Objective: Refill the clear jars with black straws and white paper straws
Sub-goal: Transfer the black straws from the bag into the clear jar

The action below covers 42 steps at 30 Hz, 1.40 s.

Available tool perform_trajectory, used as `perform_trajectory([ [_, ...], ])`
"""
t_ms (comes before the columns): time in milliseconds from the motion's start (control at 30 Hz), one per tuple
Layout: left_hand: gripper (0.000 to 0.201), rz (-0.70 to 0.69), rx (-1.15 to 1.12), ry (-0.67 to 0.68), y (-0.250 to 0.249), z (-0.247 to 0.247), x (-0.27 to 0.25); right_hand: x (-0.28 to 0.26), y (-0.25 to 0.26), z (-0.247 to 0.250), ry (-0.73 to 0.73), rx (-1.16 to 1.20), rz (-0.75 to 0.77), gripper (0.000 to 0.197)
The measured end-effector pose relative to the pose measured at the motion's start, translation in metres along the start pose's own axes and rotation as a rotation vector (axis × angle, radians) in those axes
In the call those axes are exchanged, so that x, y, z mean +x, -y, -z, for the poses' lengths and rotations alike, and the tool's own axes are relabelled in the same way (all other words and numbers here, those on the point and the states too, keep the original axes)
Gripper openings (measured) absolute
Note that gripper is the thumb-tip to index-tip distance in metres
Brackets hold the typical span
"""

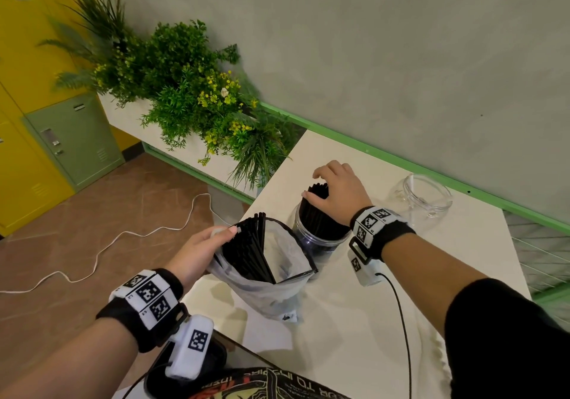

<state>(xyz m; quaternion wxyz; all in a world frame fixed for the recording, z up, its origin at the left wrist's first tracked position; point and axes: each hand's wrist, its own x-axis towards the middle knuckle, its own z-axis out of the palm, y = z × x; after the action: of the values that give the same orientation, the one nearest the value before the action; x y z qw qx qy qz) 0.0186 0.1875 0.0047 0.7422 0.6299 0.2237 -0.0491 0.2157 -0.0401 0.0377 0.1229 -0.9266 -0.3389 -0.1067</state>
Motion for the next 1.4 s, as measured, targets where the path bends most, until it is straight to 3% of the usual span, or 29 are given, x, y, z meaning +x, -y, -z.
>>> perform_trajectory([
  [133,0.036,-0.011,-0.002,-0.012,0.000,-0.002,0.000,0.000,0.002,-0.003,0.079,-0.015,0.080,0.049],
  [233,0.032,-0.015,0.006,-0.018,0.001,-0.003,0.001,-0.004,0.006,-0.008,0.160,-0.067,0.152,0.033],
  [333,0.031,-0.019,0.013,-0.018,0.001,-0.003,0.000,-0.006,0.006,-0.011,0.033,0.065,0.151,0.012],
  [433,0.031,-0.020,0.019,-0.017,0.001,-0.002,-0.001,-0.006,0.007,-0.011,-0.055,0.123,0.094,0.010],
  [567,0.030,-0.020,0.020,-0.006,0.000,-0.002,-0.003,-0.007,0.006,-0.009,0.169,-0.106,0.060,0.034],
  [767,0.039,-0.023,0.008,0.003,0.002,0.001,-0.002,-0.035,-0.014,0.013,-0.028,0.129,0.082,0.069],
  [867,0.045,-0.022,-0.005,0.028,0.003,0.002,-0.001,-0.058,-0.034,0.012,-0.012,0.111,0.133,0.082],
  [933,0.038,-0.023,-0.005,0.028,0.002,0.001,0.001,-0.063,-0.042,0.005,0.022,0.071,0.150,0.088],
  [1067,0.030,-0.010,0.013,0.002,0.001,-0.003,0.002,-0.038,-0.040,-0.002,0.091,0.004,0.172,0.092],
  [1167,0.031,0.001,-0.001,0.008,0.001,-0.002,0.002,-0.017,-0.031,-0.003,0.197,-0.008,0.163,0.088],
  [1233,0.040,-0.002,-0.010,0.009,0.000,-0.002,0.000,-0.010,-0.024,-0.004,0.241,0.039,0.094,0.074],
  [1300,0.050,-0.002,-0.016,0.003,0.001,-0.002,0.000,-0.006,-0.019,-0.004,0.158,0.072,0.044,0.056],
  [1400,0.036,0.002,-0.023,-0.007,0.002,0.000,0.000,-0.004,-0.017,0.000,0.034,0.103,0.031,0.051],
])
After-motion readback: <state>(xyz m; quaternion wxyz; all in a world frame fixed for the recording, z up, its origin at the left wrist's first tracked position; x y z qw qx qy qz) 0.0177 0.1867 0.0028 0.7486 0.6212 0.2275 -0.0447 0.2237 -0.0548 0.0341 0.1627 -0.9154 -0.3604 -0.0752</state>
